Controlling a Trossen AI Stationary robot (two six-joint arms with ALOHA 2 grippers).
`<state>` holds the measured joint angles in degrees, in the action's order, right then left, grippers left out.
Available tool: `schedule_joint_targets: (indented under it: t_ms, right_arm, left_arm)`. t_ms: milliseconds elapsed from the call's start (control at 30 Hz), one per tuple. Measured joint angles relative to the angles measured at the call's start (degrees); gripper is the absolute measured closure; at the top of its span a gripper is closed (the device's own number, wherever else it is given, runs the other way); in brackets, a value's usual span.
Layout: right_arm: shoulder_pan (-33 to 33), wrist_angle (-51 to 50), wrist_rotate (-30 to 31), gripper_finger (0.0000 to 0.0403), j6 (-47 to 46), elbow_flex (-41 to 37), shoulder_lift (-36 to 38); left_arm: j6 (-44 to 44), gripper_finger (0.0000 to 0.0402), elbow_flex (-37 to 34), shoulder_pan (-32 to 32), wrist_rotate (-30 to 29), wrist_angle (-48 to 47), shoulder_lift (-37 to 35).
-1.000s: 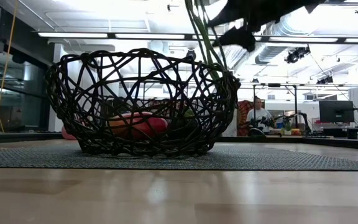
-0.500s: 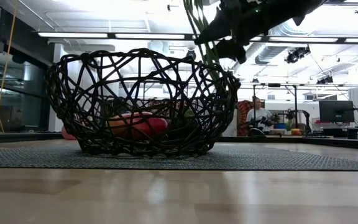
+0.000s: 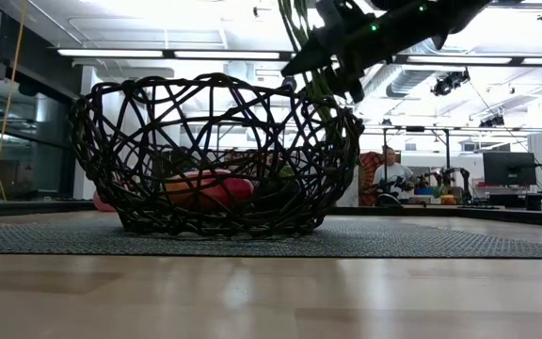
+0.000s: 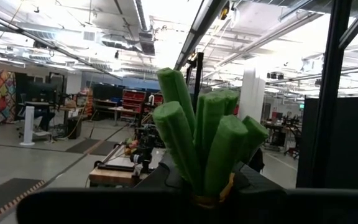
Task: Build produce basket
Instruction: Put the green beans into the black mesh basket
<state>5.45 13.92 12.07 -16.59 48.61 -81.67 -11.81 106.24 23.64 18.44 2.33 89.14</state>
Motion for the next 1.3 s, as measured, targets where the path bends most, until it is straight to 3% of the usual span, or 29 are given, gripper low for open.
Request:
schedule_joint_targets:
  t_ms: [200, 500, 633, 800, 933, 1067, 1200, 1300]
  right_arm:
    - [0.23, 0.11, -0.02, 0.0161, -1.78, 0.04, -0.17]
    - [0.36, -1.69, 1.66, 0.0382, -2.98, 0.04, 0.69]
    - [1.1, -4.29, 1.67, 0.0377, -2.86, 0.09, 3.31]
    - [2.19, -14.99, 1.87, 0.0395, 0.93, 4.39, 7.44]
    - [2.49, -27.06, 2.83, 0.0394, 5.29, 12.07, 8.13]
    - [2.49, -31.98, 2.82, 0.0397, 8.77, 19.32, 6.64]
    - [2.27, -35.33, 2.48, 0.0398, 10.52, 24.19, 4.42]
    - [1.27, -38.54, 0.46, 0.0399, 10.61, 26.84, 2.88]
  left_arm:
    - [-0.01, 0.0383, 0.0, 0.0, 0.0, 0.0, 0.0]
    - [0.75, 0.0384, 0.0, 0.01, -0.17, 0.0, 0.0]
    - [1.42, 0.0384, 0.0, 0.01, -0.19, -0.03, -0.02]
    - [4.04, 0.0384, -0.07, 1.27, -0.86, -2.79, -1.95]
    - [6.32, 0.0384, -0.02, 3.17, -3.69, -9.6, -5.24]
    - [7.52, 0.0385, -0.08, 3.85, -4.92, -19.53, -8.34]
    - [6.96, 0.0385, -3.59, 2.77, -5.93, -27.96, -11.38]
    - [5.28, 0.0385, -8.99, 1.03, -8.09, -29.0, -14.11]
